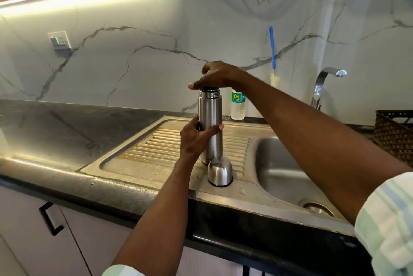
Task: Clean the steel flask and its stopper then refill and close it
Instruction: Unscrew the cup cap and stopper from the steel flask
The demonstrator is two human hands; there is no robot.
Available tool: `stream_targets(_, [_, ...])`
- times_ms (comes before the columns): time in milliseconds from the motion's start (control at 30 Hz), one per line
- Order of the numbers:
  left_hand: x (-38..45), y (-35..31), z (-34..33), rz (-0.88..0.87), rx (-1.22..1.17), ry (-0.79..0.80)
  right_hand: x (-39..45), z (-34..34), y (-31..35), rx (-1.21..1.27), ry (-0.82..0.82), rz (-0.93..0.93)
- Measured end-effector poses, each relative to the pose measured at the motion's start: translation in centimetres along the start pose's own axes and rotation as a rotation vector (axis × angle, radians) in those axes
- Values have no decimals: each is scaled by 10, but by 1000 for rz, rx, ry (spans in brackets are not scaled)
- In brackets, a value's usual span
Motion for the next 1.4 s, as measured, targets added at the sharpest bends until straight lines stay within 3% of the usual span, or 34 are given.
stream_targets(67, [0, 0, 0, -3, 1, -3, 1, 1, -1, -158, -99, -13])
stream_targets(233, [0, -1, 0, -11, 5, -3, -3, 3, 1, 259, -16, 1])
stream_targets(367, [1, 0, 1, -12, 6, -2, -2, 7, -4, 328, -16, -13])
stream_targets(533, [1, 0, 0, -18, -6, 1, 3, -2, -7, -60, -115, 23])
stream_targets(667, [1, 0, 0, -20, 5, -12, -1, 0, 0, 53, -142, 64])
stream_targets(867, [0, -2, -1, -35, 19, -5, -11, 5, 5, 334, -23, 12])
stream_targets(900, [0, -3, -1, -37, 19, -6, -10, 5, 5, 310, -41, 3])
stream_targets(1033, [-1, -3, 0, -34, 19, -27, -4, 0, -3, -188, -236, -40])
stream_targets(1167, [-1, -1, 0, -27, 20, -34, -8, -1, 3, -144, -308, 4])
stream_targets(1400, [-1, -1, 0, -48, 44, -48, -1, 0, 18, -61, -119, -51])
Point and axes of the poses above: each hand's wrist, its own x-axis towards the middle knuckle, its own z-axis out of the back of the hand, y = z × x, the point moved 6 cm from there along x, towards the middle knuckle, and after that the axes turned 10 degrees about -y, right-handed, at the moved point
